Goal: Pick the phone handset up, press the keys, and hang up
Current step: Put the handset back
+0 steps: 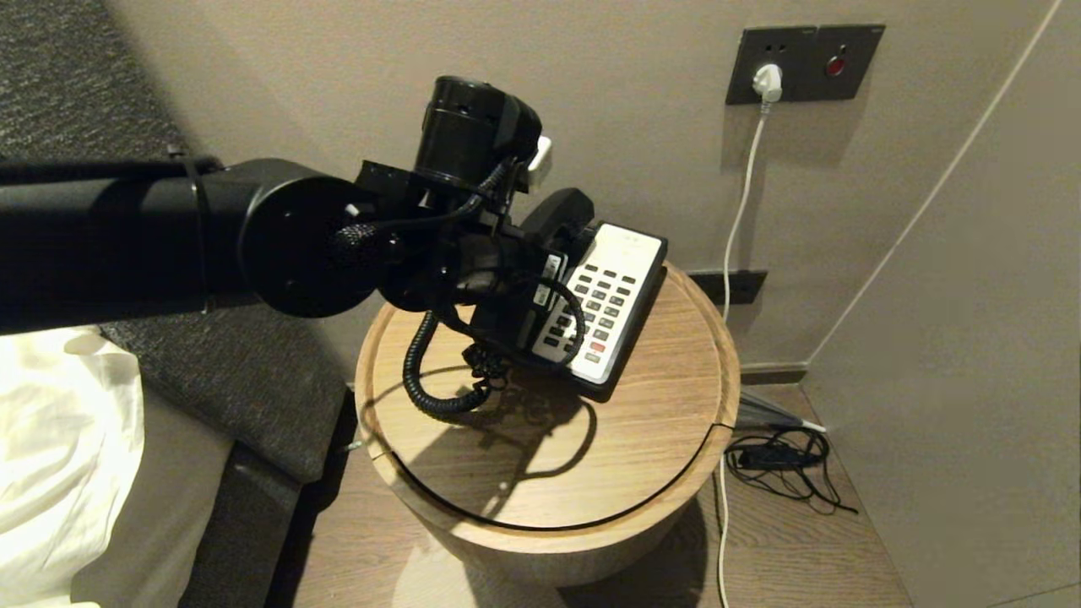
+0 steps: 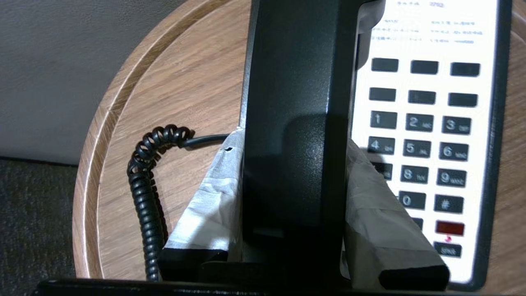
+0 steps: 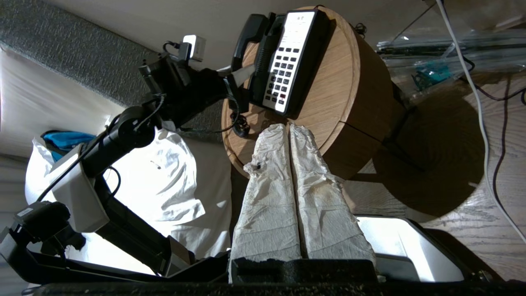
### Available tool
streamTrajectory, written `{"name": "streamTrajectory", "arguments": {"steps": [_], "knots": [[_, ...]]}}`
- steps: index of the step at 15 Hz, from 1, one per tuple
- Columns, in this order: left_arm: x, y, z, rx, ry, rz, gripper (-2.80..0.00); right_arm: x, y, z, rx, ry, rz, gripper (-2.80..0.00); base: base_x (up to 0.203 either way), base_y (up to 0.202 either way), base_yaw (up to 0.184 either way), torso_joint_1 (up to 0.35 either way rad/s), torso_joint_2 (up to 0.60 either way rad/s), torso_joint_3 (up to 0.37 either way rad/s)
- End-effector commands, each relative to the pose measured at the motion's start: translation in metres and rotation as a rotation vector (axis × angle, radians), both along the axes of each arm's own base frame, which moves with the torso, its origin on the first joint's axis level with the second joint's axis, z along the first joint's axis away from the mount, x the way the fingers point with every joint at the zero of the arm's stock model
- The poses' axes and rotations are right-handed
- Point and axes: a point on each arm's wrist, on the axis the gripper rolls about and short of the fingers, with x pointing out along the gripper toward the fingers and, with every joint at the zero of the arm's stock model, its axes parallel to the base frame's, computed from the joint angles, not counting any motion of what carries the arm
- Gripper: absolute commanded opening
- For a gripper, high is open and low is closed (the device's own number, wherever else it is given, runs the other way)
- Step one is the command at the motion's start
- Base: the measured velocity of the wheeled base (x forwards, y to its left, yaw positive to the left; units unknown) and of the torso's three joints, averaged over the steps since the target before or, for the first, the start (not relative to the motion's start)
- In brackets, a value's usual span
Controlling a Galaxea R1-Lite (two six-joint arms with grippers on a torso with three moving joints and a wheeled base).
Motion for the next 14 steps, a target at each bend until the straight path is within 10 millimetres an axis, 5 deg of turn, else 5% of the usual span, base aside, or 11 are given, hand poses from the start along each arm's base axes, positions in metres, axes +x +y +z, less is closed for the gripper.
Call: {"name": "streamTrajectory", "arguments": {"steps": [1, 14], "knots": [[0.004, -0.004, -0.005, 0.009, 0.009, 0.003, -2.8, 0.002, 0.0, -0.001, 0.001, 0.011, 0.002, -2.8, 0.0, 0.0, 0.0, 0.0, 0.0, 0.0], [0.023, -0.014, -0.023, 0.034, 0.026, 0.043, -2.8, 0.001, 0.001, -0.005, 0.03, 0.037, 0.034, -2.8, 0.0, 0.0, 0.0, 0.0, 0.0, 0.0]]}}
